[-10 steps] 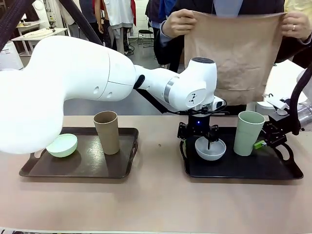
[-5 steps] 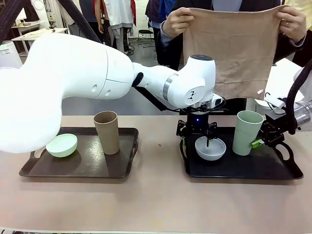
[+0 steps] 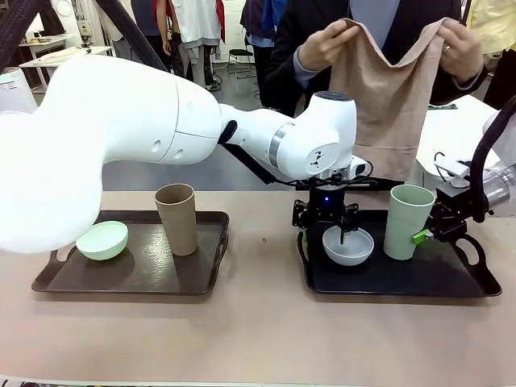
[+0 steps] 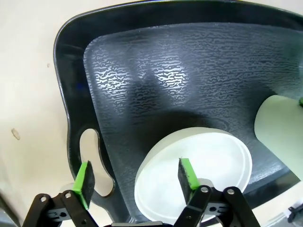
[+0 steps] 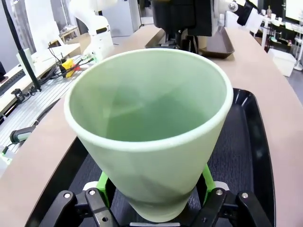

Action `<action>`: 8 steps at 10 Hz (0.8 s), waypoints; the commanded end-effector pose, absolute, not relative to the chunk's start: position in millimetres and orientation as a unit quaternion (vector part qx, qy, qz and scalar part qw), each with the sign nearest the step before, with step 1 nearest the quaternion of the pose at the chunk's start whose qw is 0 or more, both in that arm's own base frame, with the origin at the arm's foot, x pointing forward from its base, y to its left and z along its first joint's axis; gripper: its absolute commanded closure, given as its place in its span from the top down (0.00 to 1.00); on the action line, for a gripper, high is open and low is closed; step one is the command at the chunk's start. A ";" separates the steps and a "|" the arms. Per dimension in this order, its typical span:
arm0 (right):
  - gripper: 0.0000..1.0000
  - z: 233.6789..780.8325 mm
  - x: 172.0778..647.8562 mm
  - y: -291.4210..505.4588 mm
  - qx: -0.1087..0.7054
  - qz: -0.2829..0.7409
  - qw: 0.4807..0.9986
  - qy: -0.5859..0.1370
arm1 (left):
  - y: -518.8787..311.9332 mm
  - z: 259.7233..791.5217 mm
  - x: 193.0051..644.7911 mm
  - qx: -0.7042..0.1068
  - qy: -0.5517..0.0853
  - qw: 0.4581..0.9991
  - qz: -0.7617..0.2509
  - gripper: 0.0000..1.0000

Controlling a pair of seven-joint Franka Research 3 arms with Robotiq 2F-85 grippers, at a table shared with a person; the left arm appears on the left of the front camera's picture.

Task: Set up a tray with a mat and arrange the tableware.
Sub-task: Pick up the Picnic Bowl and Reusable plastic cup from the Handle tray in front of the human's position and hold them in the air.

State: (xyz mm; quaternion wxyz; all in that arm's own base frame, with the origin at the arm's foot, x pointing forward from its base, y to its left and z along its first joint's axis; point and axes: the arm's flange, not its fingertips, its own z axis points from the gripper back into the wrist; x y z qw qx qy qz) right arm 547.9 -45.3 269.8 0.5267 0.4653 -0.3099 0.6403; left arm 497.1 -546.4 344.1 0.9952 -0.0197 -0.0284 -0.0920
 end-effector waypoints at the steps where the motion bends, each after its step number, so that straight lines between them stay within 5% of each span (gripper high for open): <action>1: 0.00 274.4 549.9 -42.2 0.471 0.635 0.519 -0.325 | -546.2 345.8 494.1 -0.005 -0.027 0.996 -0.089 0.00; 2: 0.29 274.6 550.2 -42.3 0.472 0.636 0.517 -0.325 | -546.7 344.9 494.8 -0.006 -0.027 0.996 -0.088 0.41; 3: 0.00 274.7 550.1 -42.4 0.471 0.637 0.517 -0.325 | -547.0 344.5 495.3 -0.007 -0.026 0.996 -0.088 0.00; 5: 0.00 273.9 549.7 -44.2 0.468 0.639 0.517 -0.324 | -547.8 344.3 495.0 -0.007 -0.027 0.996 -0.088 0.00; 6: 0.22 273.6 549.6 -45.2 0.468 0.640 0.517 -0.323 | -548.0 344.4 494.8 -0.007 -0.027 0.996 -0.088 0.04; 7: 0.22 273.6 549.4 -46.4 0.466 0.641 0.518 -0.323 | -548.4 344.5 494.7 -0.005 -0.028 0.996 -0.087 0.00; 8: 0.00 273.9 549.4 -47.0 0.465 0.642 0.517 -0.323 | -548.6 345.7 494.4 -0.004 -0.029 0.996 -0.086 0.00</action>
